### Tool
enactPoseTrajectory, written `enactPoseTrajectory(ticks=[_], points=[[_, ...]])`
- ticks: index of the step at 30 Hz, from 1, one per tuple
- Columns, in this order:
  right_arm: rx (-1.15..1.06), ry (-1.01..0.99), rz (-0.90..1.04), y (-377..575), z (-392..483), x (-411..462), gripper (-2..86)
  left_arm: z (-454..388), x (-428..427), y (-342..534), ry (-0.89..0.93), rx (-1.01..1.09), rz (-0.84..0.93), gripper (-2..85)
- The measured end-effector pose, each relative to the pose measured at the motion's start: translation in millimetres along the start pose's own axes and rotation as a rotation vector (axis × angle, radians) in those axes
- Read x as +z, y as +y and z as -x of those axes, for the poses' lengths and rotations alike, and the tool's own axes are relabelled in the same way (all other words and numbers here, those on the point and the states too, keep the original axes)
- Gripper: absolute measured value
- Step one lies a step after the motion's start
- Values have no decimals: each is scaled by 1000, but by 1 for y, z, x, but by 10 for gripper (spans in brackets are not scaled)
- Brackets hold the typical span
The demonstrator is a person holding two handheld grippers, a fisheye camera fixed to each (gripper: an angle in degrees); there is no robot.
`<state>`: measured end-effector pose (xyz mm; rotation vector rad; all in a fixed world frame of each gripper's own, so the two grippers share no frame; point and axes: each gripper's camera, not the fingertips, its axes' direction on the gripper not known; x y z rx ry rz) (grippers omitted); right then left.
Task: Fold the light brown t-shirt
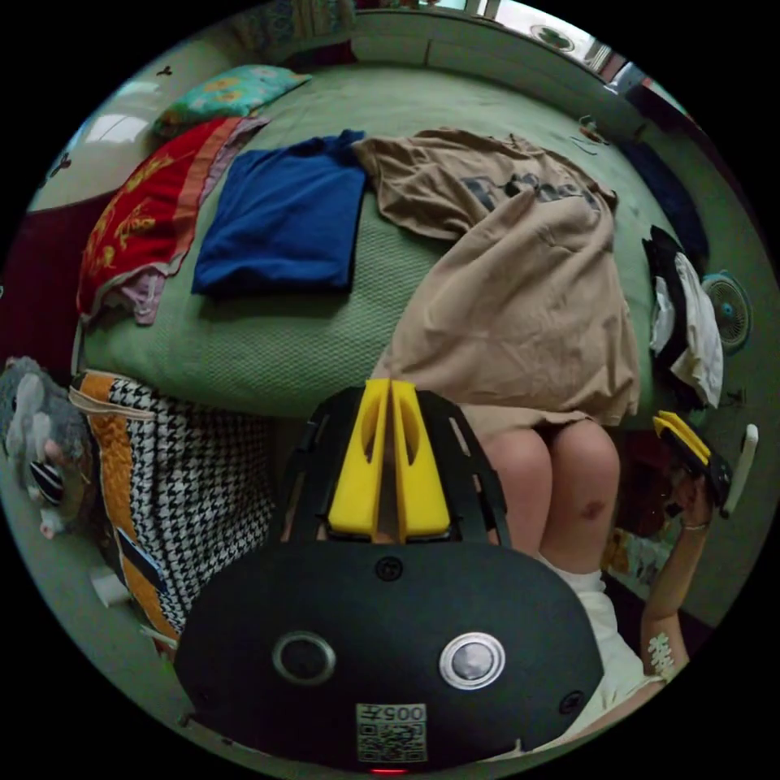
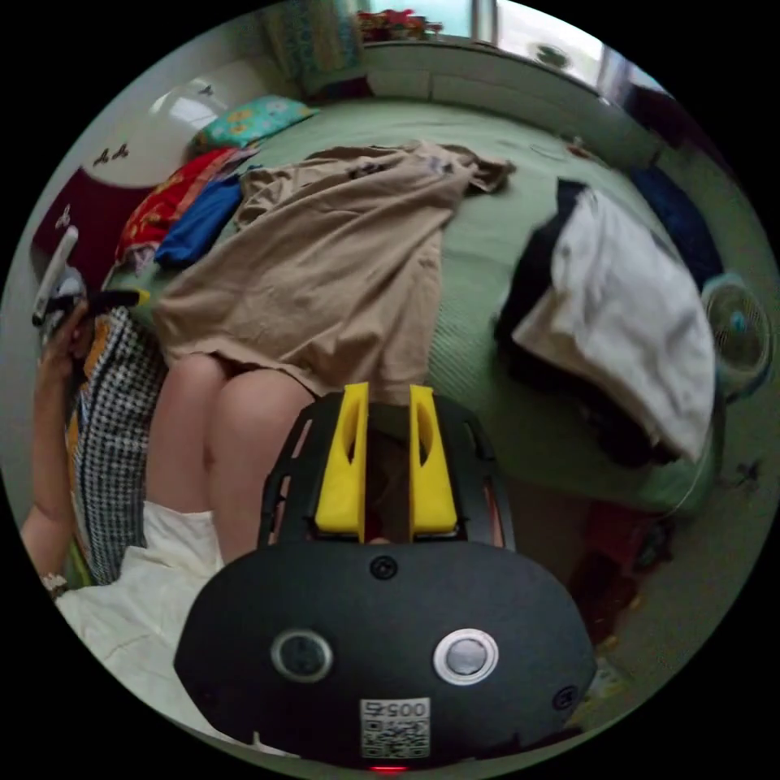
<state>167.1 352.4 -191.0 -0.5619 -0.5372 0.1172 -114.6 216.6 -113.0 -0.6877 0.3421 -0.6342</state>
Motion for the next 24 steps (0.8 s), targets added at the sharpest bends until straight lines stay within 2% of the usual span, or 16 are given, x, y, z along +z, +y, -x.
enactPoseTrajectory(ticks=[3, 8, 11, 12, 15, 20, 24], points=[[92, -56, 11, 10, -19, 20, 96, 12, 24, -5, 20, 0, 39, 26], [141, 115, 8, -2, -6, 51, 93, 30, 68, -16, 77, -23, 106, 71], [122, 214, 45, -11, 9, 71, 63, 34, 89, -21, 80, -30, 113, 47], [89, 246, 45, -10, 14, 71, 27, 35, 95, -23, 57, -35, 124, 31], [95, 275, -10, 2, 13, 51, -10, 38, 106, -27, 46, -29, 133, 7], [217, 271, -65, 37, -24, 13, -16, 49, 111, -35, 62, -36, 120, 0], [317, 330, 10, 63, -55, 27, -16, 60, 109, -41, 102, -56, 91, 1]])
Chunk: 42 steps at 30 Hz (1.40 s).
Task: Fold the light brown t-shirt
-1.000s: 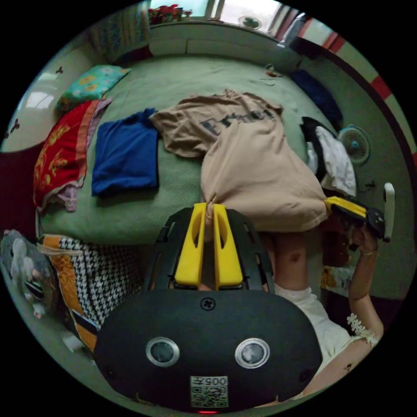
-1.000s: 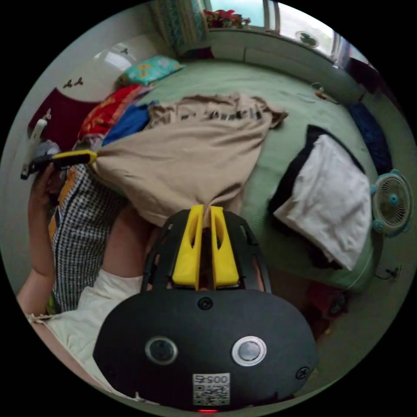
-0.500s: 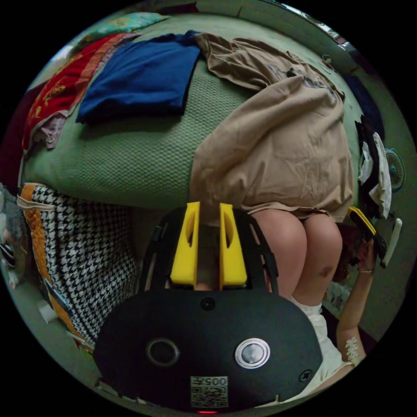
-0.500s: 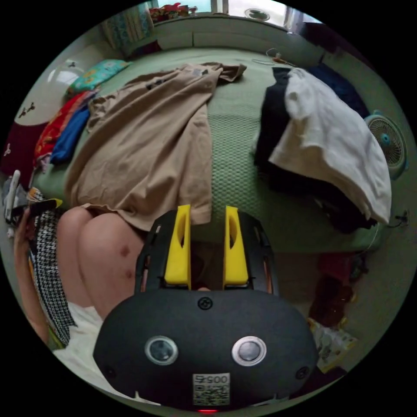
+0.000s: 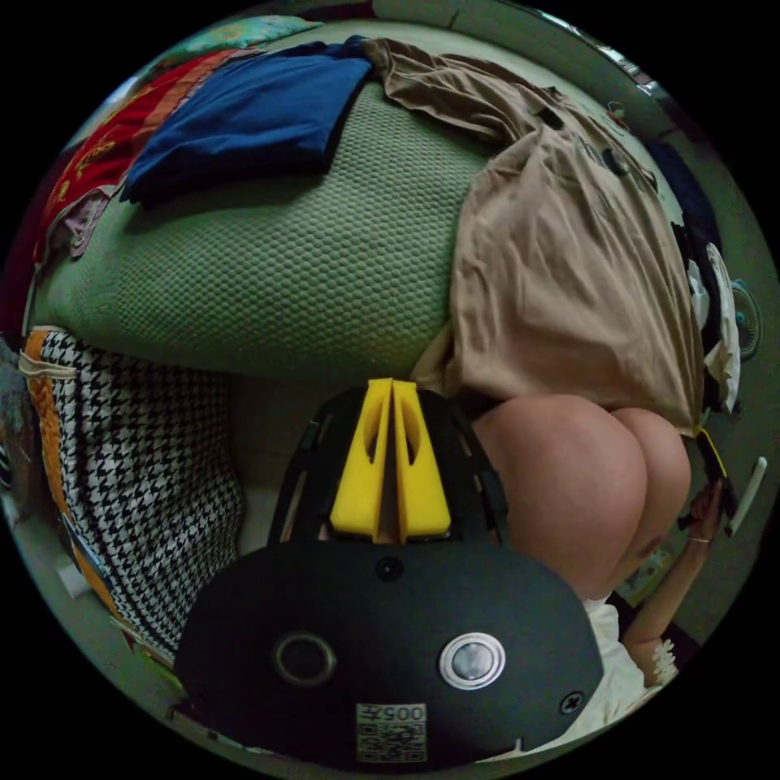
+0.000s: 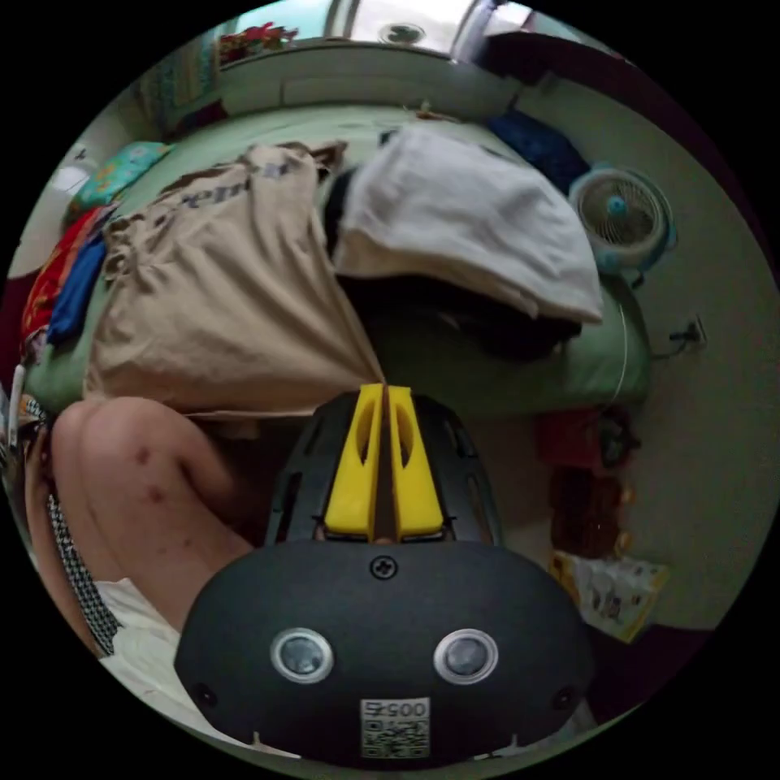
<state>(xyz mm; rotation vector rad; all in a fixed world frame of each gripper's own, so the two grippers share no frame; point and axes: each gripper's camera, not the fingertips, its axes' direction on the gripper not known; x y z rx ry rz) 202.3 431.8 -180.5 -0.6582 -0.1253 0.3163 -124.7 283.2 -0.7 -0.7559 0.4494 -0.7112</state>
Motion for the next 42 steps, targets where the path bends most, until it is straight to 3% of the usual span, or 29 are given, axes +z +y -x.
enactPoseTrajectory(ticks=[5, 11, 20, 23, 27, 33, 36, 42], points=[[6, 75, 130, -3, 3, 20, -14, 9, -27, -19, 99, 15, -113, 15], [-151, -40, -45, -23, 41, -25, -11, 4, -75, -102, 119, 66, -275, 88], [-227, -64, -58, -64, 97, -12, -16, -24, -33, -234, 107, 22, -100, 98], [-235, -30, -35, -72, 101, -2, -16, -32, -50, -241, 46, 73, -144, 49], [-224, -3, -44, -83, 96, 3, -14, -19, -105, -264, -208, 91, -197, 30], [-172, -87, -47, -100, 92, 5, -13, 35, -124, -302, -11, -84, -52, 47], [-169, -80, -56, -104, 92, 4, -12, 40, -118, -294, 16, -128, -65, 63], [-191, -96, -75, -127, 83, -3, -8, 12, -147, -249, -157, -119, -242, 29]])
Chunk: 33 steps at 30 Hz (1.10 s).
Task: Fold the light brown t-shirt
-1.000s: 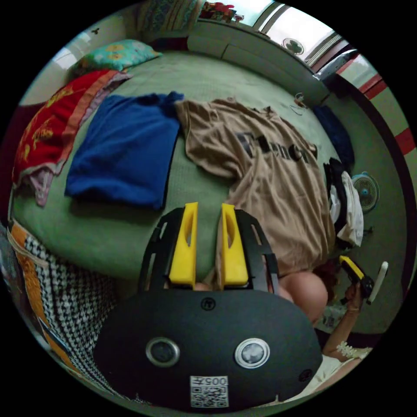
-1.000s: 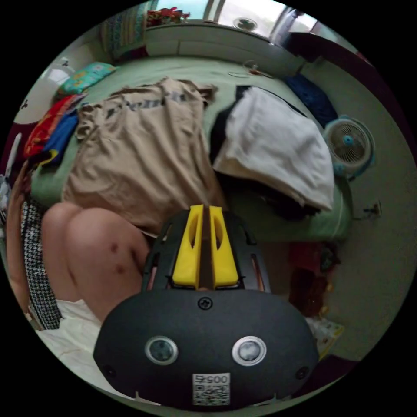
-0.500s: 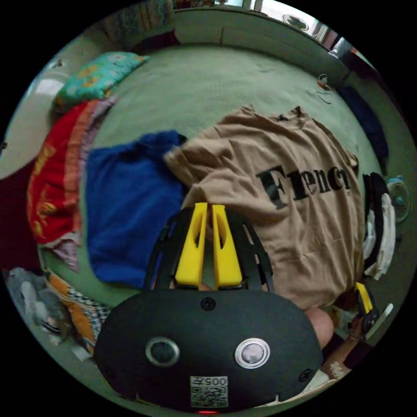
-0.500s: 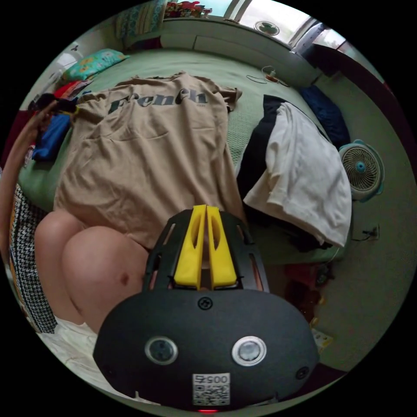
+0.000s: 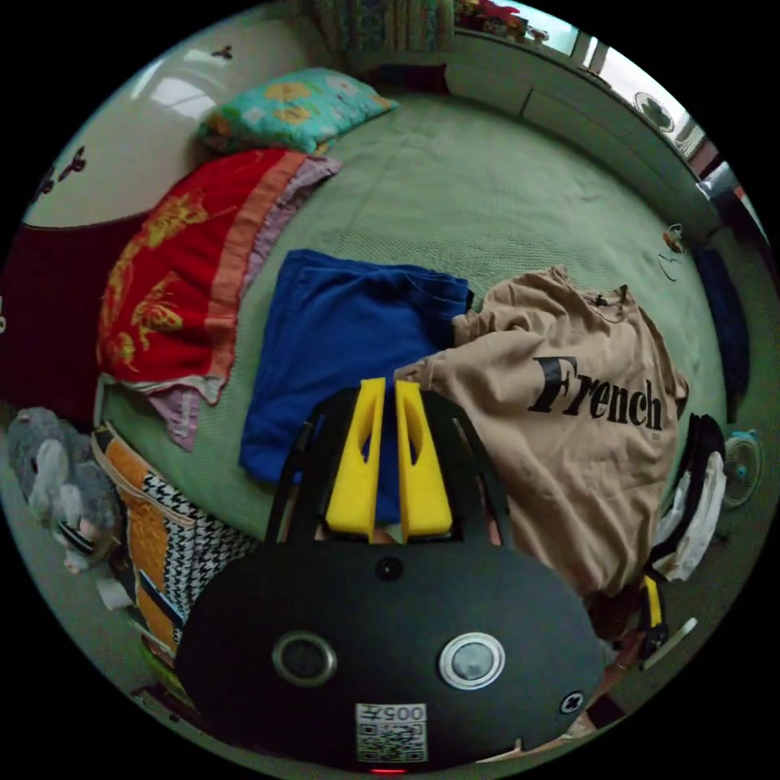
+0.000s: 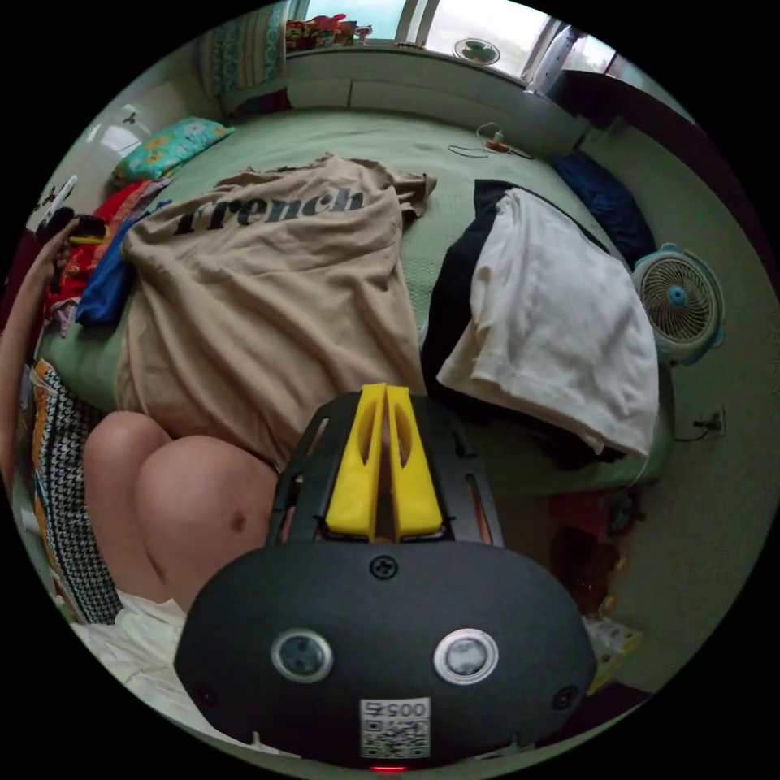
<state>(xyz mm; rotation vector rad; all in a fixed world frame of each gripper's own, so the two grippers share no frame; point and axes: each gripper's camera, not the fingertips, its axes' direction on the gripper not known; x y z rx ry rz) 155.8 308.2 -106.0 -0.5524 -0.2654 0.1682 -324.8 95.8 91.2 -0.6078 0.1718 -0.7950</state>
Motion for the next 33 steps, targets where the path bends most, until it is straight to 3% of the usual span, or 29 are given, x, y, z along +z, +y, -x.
enactPoseTrajectory(ticks=[9, 14, 18, 22, 26, 30, 33], points=[[-42, -129, -187, -153, -21, -8, 88, -124, -15, 50, 265, 190, -156, 27], [80, -115, -127, -252, -40, 44, 103, -159, 15, 48, 257, 197, -131, 2], [162, -87, 12, -310, -42, 108, 80, -150, 29, 32, 358, 160, -80, -4], [195, -103, 68, -340, -28, 147, 25, -138, 26, 15, 344, 149, -118, -5], [82, -1, 98, -364, -7, 153, -12, -117, 31, -2, 446, 119, -90, -5], [111, 255, 59, -390, -15, 134, -16, -98, 30, -9, 422, 82, -90, -6], [157, 149, 53, -404, -23, 125, -16, -87, 31, -12, 467, 73, -84, -6]])
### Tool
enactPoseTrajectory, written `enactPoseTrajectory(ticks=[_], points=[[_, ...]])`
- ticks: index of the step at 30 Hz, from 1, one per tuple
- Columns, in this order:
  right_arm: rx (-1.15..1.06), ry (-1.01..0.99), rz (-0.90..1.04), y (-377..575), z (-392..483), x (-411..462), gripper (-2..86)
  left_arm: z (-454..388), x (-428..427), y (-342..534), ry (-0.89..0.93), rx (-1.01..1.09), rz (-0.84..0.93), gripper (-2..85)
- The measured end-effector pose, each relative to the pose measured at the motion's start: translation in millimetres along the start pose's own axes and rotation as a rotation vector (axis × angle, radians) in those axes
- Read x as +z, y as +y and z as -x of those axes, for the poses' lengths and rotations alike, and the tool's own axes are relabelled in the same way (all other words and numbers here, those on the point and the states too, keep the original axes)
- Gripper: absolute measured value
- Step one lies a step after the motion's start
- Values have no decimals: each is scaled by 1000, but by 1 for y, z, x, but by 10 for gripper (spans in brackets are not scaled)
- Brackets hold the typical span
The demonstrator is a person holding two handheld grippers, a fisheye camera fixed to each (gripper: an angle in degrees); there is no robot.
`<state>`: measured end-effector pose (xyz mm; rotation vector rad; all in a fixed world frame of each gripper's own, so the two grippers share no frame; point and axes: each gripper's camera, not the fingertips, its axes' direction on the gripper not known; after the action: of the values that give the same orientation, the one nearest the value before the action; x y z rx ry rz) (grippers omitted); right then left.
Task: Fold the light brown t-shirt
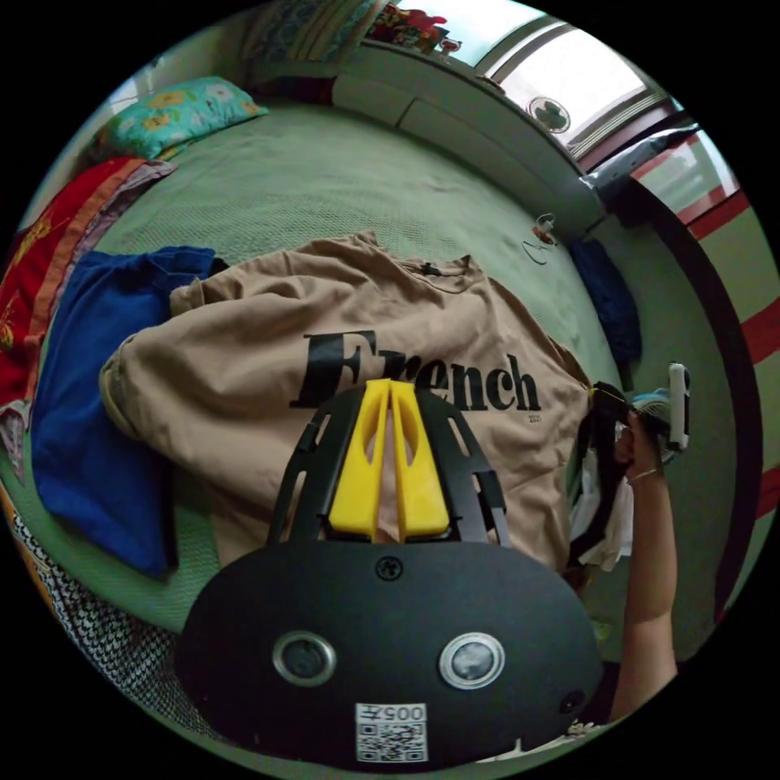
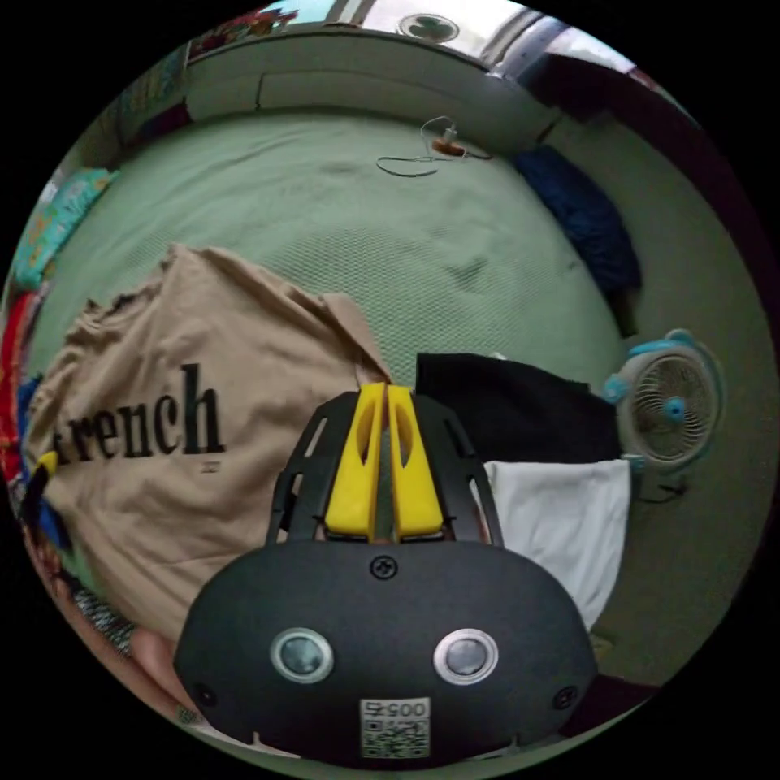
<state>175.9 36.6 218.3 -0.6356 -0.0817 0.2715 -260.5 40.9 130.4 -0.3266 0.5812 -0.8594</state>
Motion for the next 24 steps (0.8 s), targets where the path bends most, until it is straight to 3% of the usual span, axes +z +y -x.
enactPoseTrajectory(ticks=[5, 8, 12, 14, 19, 24], points=[[50, 142, 55, -27, 10, 5, -15, 11, -8, -4, -19, -8, 1, -6], [-21, 126, 242, -50, 25, 30, -5, 22, -12, -7, 27, -21, 7, -6], [-28, 128, 94, -72, 45, -17, 28, 42, -19, -12, -43, -70, 14, -6], [-56, 45, -10, -80, 65, -45, 44, 52, -23, -14, -30, -102, 3, -6], [-419, -400, -182, -105, 197, -81, 108, 68, -33, -14, 13, -138, -22, -6], [-616, -436, -118, -129, 341, -60, 114, 81, -46, -12, -9, -166, -57, -6]])
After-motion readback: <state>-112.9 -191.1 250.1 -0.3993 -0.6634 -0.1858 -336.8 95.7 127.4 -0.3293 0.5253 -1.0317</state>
